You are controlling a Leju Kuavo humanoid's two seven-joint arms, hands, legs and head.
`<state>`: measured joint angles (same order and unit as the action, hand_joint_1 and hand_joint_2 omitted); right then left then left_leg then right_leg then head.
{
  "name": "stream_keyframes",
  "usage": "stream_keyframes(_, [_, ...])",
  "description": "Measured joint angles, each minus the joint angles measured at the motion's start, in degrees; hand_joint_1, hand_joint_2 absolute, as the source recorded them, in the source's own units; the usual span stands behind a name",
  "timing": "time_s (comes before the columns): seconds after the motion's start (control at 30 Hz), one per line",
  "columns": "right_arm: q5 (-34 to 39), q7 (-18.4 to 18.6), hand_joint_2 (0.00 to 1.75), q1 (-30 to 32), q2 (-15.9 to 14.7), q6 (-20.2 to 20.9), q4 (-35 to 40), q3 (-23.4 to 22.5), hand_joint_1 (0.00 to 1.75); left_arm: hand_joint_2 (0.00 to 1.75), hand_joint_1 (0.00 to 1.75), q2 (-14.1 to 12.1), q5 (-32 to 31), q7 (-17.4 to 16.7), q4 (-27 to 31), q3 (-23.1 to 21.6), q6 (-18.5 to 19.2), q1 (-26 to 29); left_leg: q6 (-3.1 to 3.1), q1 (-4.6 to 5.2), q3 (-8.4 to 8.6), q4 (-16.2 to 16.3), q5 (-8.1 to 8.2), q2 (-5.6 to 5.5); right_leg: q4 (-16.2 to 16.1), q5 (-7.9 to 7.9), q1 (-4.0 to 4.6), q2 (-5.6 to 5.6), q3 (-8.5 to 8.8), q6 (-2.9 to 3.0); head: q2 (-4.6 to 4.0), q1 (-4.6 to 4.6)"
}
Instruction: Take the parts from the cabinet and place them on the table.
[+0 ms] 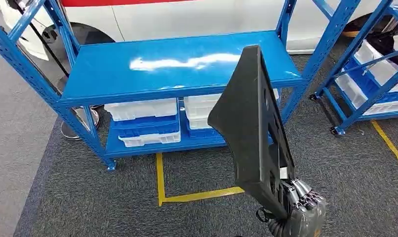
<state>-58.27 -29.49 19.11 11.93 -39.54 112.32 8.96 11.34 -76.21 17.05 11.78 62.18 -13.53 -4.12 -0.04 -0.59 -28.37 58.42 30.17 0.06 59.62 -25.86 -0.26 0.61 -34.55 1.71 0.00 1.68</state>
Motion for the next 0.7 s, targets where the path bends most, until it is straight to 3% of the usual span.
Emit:
stream_keyframes(0.03, [0.31, -0.13, 1.75, 0.04, 0.11, 0.00, 0.09, -0.09, 1.75, 1.75, 0.00, 0.02, 0.00, 0.04, 0.00, 0.00, 0.00, -0.11, 0.10, 0.39, -0.13, -0.48, -0.02, -0.01, 0.28, 0.14, 0.40, 0.03, -0.20, -0.32, 0.00, 0.00])
stream_keyframes(0.13, [0.96, -0.98, 1.75, 0.17, 0.31, 0.00, 0.39, -0.37, 1.75, 1.75, 0.00, 0.04, -0.02, 0.15, 0.00, 0.02, -0.02, 0.07, 0.86, 0.54, -0.59, -0.44, -0.74, -0.11, -0.13, 1.00, 0.12, 0.04, -0.29, -1.41, 0.00, 0.00])
stream_keyframes(0.17, [1.22, -1.11, 1.75, 0.26, 0.42, 0.00, 0.59, -0.52, 1.75, 1.75, 0.00, 0.09, -0.02, 0.15, 0.00, 0.02, -0.02, 0.16, 1.31, 0.02, -0.64, -1.15, -1.53, -0.04, 0.00, 1.07, 0.45, -0.03, -0.46, -1.81, 0.00, 0.07])
stream_keyframes(0.2, [1.44, -1.14, 1.75, 0.41, 0.44, 0.00, 0.72, -0.61, 1.75, 1.75, 0.00, 0.13, -0.02, 0.17, 0.00, 0.04, -0.02, 0.10, 1.63, -0.08, -0.64, -1.30, -2.02, 0.25, 0.82, -0.16, 0.06, -0.37, -0.81, -2.10, 0.00, 0.00])
stream_keyframes(0.23, [1.70, -1.20, 1.75, 0.40, 0.46, -0.02, 0.87, -0.68, 1.75, 1.75, 0.00, 0.11, -0.02, 0.24, 0.00, 0.04, -0.04, 0.00, 2.17, -0.12, -1.21, -1.30, -2.38, 0.27, 3.10, -2.59, -0.06, -0.43, -1.72, -2.42, 0.00, 0.22])
stream_keyframes(0.3, [1.86, -1.42, 1.75, 0.50, 0.46, -0.02, 0.87, -0.87, 1.75, 1.75, 0.00, 0.13, -0.02, 0.33, 0.00, 0.04, -0.04, -0.05, 2.33, -0.07, -2.15, -1.25, -2.97, 0.31, 11.62, -7.85, -0.39, -0.45, -4.89, -3.00, 0.00, 0.20])
stream_keyframes(0.33, [2.08, -1.57, 1.75, 0.58, 0.46, -0.02, 0.87, -0.98, 1.75, 1.75, 0.00, 0.13, -0.02, 0.33, 0.00, 0.07, -0.04, 0.02, 2.26, -0.06, -2.65, -1.21, -3.22, 0.31, 15.51, -9.43, -0.51, -0.45, -6.17, -3.26, 0.00, 0.17])
stream_keyframes(0.37, [2.18, -1.62, 1.75, 0.63, 0.46, -0.02, 0.87, -1.14, 1.75, 1.75, 0.00, 0.13, -0.02, 0.48, 0.00, 0.09, -0.02, 0.14, 2.18, -0.06, -3.02, -1.11, -3.45, 0.35, 16.52, -9.35, -0.61, -0.45, -6.12, -3.41, 0.00, 0.17])
stream_keyframes(0.4, [2.25, -1.66, 1.75, 0.68, 0.46, -0.02, 0.87, -1.22, 1.75, 1.75, 0.00, 0.13, -0.04, 0.74, 0.00, 0.09, 0.00, 0.19, 2.03, -0.08, -3.32, -0.99, -3.58, 0.36, 14.89, -8.15, -0.71, -0.43, -4.82, -3.48, 0.00, 0.18])
stream_keyframes(0.43, [2.32, -1.70, 1.75, 0.71, 0.46, -0.02, 0.87, -1.29, 1.75, 1.75, 0.00, 0.13, -0.04, 0.87, 0.00, 0.09, 0.00, 0.18, 1.93, -0.10, -3.53, -0.85, -3.67, 0.35, 11.22, -6.23, -0.83, -0.43, -2.36, -3.45, 0.00, 0.17])
stream_keyframes(0.47, [2.32, -1.70, 1.75, 0.71, 0.46, -0.02, 0.87, -1.35, 1.75, 1.75, 0.00, 0.15, -0.04, 1.01, 0.00, 0.09, 0.00, 0.15, 1.83, -0.12, -3.65, -0.68, -3.73, 0.35, 5.79, -3.98, -0.92, -0.40, 1.04, -3.32, 0.00, 0.20])
stream_keyframes(0.5, [2.32, -1.70, 1.75, 0.70, 0.46, -0.02, 0.87, -1.35, 1.75, 1.75, 0.00, 0.15, -0.04, 1.05, 0.00, 0.11, 0.00, 0.12, 1.74, -0.11, -3.68, -0.45, -3.77, 0.35, 0.92, -2.73, -0.97, -0.30, 3.98, -3.14, 0.00, 0.17])
stream_keyframes(0.53, [2.32, -1.70, 1.75, 0.65, 0.46, -0.02, 0.85, -1.38, 1.75, 1.75, 0.00, 0.15, -0.04, 1.11, 0.00, 0.11, -0.02, 0.09, 1.24, 0.32, -3.91, -0.17, -3.78, 0.36, -0.81, -3.77, -0.49, -0.24, 4.45, -2.77, 0.00, 0.17])
stream_keyframes(0.63, [2.36, -1.59, 1.75, 0.91, 0.46, -0.04, 0.87, -1.44, 1.75, 1.75, 0.00, 0.15, -0.02, 1.31, 0.00, 0.15, 0.00, 0.09, 0.25, 0.24, -3.95, -0.49, -4.29, 0.49, -0.68, -3.18, -0.24, -0.56, 3.92, -1.79, 0.00, 0.15])
stream_keyframes(0.7, [2.36, -1.59, 1.75, 0.92, 0.48, -0.04, 0.87, -1.44, 1.75, 1.75, 0.00, 0.15, -0.02, 1.36, 0.00, 0.24, -0.02, 0.10, -0.38, -0.03, -4.42, 0.20, -3.74, 0.44, -1.42, -2.33, -0.80, -0.50, 3.94, -0.61, 0.00, 0.15])
